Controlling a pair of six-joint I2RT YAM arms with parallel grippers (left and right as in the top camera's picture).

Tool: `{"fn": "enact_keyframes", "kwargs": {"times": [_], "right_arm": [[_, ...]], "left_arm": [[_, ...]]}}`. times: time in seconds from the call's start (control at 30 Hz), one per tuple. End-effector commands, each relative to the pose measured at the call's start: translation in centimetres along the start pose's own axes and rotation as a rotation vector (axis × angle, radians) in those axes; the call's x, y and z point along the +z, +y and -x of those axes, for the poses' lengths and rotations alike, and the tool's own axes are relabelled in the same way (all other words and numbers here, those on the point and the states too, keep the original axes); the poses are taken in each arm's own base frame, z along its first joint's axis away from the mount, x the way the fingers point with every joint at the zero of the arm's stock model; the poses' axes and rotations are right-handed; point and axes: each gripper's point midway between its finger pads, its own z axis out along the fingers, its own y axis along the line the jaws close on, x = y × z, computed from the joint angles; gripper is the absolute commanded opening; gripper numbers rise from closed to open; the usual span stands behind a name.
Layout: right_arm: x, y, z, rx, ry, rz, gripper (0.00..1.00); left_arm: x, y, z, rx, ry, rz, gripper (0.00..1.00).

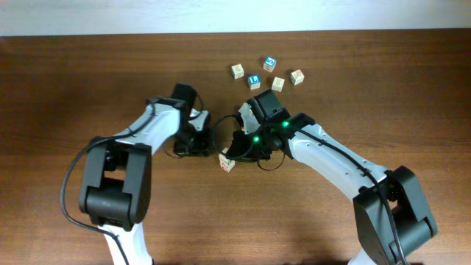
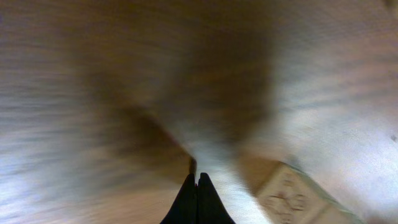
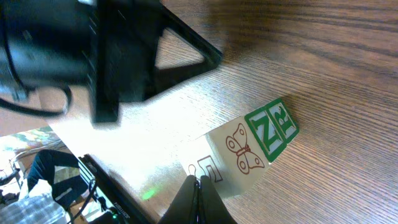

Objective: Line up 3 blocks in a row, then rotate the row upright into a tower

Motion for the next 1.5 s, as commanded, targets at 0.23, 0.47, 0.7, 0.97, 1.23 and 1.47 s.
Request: {"fn": "enact_keyframes", "kwargs": {"times": [0.23,0.47,0.7,0.97,1.23,1.47], "right_arm": [[-2.3,3.0,2.5,-0.099,-0.050,-0.004,0.19],[-12.0,3.8,5.9,-0.222,-0.189,-0.217,0.41],[-26.4,3.5,4.7,-0.215,-0.452,-0.573,0.64],[-29.6,0.5,-0.4,-0.114,-0.422,-0.733,0.72],[-22.0,-6.1,-2.0,-0.069,-0.260,-0.784,0.76],[-20.8,-7.2,-2.4,-0.065,-0.243,-0.790,0.98]], "left_arm": [[-4.0,3.3,3.9,-0.086,-0.126,0.033,0.00],[-15.3,2.2,6.0,-0.050,-0.331,0.186,0.00],[-31.2,-0.4,0.2,-0.023,-0.694,0.311,0.00],[-32.8,1.9,-6.7,-0.191,-0.771,0.395,0.08],[-24.4,6.5,-10.0,-0.376,-0.663,0.451,0.23],[-23.1,7.0,-11.0,-0.381,-0.606,0.472,0.99]]}}
